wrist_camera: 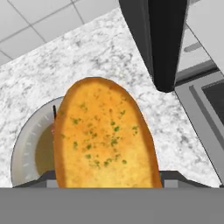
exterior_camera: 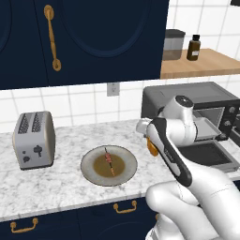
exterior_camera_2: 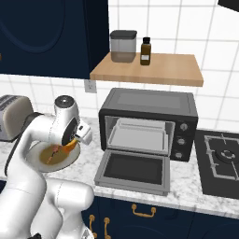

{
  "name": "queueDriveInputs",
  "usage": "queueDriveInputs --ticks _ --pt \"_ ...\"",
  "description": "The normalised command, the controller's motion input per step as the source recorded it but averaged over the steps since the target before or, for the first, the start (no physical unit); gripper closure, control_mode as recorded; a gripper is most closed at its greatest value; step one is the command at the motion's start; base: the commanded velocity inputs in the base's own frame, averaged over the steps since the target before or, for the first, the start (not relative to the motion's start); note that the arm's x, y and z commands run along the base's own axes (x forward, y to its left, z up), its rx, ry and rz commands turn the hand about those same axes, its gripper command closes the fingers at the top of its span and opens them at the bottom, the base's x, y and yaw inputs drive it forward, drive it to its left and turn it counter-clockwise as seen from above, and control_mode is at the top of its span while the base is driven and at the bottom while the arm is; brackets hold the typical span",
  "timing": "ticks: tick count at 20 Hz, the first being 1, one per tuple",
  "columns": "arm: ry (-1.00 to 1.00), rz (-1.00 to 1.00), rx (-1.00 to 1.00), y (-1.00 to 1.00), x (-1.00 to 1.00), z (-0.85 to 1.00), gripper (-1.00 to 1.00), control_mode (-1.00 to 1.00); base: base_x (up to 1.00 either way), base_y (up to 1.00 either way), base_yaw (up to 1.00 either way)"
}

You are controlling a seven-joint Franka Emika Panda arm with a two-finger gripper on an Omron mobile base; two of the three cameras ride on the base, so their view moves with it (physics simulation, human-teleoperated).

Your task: Pick up the kebab skewer and baguette bread, and place them inside the toaster oven. Close the toaster oven door and start by setting the timer.

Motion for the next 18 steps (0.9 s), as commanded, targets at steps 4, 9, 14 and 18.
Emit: queueDriveInputs --ticks 4,9,14,18 --pt "-0.22 -0.22 0.00 -0.56 -0.03 0.11 1.00 -1.00 0.00 0.00 0.00" --pt "-0.14 -0.18 0.00 -0.68 -0.02 0.01 1.00 -1.00 0.00 0.00 0.00" --pt "0.00 -0.21 0.00 -0.85 0.07 0.07 1.00 -1.00 0.00 0.00 0.00" --pt "0.00 -0.15 0.00 -0.53 0.40 0.18 1.00 -1.00 0.00 0.00 0.00"
